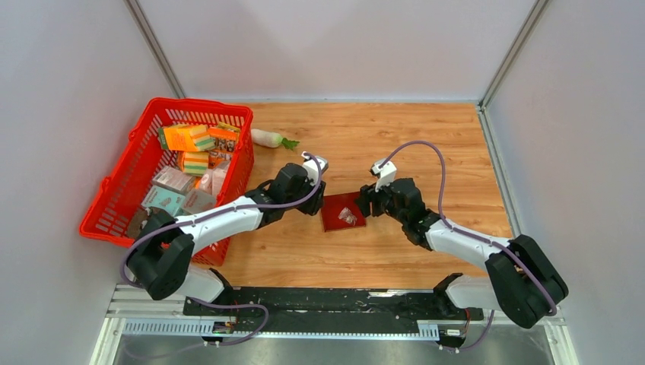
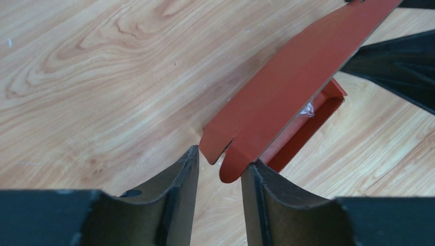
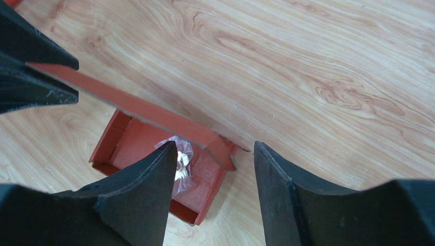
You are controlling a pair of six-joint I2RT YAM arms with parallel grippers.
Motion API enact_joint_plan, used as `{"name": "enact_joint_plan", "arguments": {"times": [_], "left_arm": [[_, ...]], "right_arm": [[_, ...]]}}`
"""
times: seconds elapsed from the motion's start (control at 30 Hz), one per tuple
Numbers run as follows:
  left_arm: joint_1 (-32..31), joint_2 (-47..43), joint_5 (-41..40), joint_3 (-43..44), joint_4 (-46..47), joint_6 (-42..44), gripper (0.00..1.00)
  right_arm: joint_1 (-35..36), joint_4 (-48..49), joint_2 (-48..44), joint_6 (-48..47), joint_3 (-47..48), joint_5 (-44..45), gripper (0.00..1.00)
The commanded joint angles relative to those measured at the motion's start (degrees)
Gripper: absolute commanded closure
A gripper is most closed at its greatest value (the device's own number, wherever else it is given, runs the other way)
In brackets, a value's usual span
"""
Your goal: Fold the paper box
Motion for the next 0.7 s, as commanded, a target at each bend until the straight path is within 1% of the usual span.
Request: {"name": "enact_joint_plan", "arguments": {"times": [0.0, 0.03, 0.17, 0.23, 0.27, 0.3, 0.43, 0.47, 0.53, 0.57, 0.67], "left_arm": [[0.2, 1.1, 1.3, 3.6, 2.0, 3.4, 0.61], [0.2, 1.7, 1.4, 3.9, 2.1, 3.4, 0.62], [0.2, 2.1, 1.2, 4.0, 2.1, 3.2, 0.71], [0.2, 2.2, 1.1, 3.9, 2.1, 3.5, 0.73], [0.1, 2.1, 0.9, 4.0, 2.1, 3.6, 0.75], [0.2, 2.1, 0.6, 4.0, 1.7, 3.6, 0.76], [0.2, 2.5, -0.9, 4.8, 0.9, 3.3, 0.84], [0.2, 2.6, -1.4, 5.0, 0.2, 3.1, 0.87], [0.1, 2.8, -1.7, 5.4, -0.1, 2.6, 0.9], [0.1, 2.8, -4.0, 5.5, -0.5, 2.3, 0.92], [0.2, 2.7, -5.4, 5.7, -0.6, 1.9, 0.96]], "right_arm": [[-0.3, 3.4, 1.3, -3.5, 3.0, -2.9, 0.42], [-0.4, 3.4, 1.6, -3.7, 2.9, -2.5, 0.43], [-0.4, 3.4, 1.4, -3.9, 2.8, -0.9, 0.55], [-0.3, 3.7, 1.2, -4.8, 2.7, -0.4, 0.59], [-0.3, 3.4, 1.2, -5.0, 3.0, 0.0, 0.65], [-0.4, 2.7, 1.4, -5.1, 3.2, 0.1, 0.67], [-0.3, 2.9, 1.3, -4.3, 3.4, -1.6, 0.77], [-0.3, 3.0, 1.4, -4.0, 3.1, -2.3, 0.81], [-0.3, 3.7, 1.1, -3.3, 2.9, -3.0, 0.86], [-0.3, 4.2, 1.1, -2.4, 2.7, -3.5, 0.88], [0.1, 4.8, 0.8, -0.7, 2.6, -4.7, 0.93]]}}
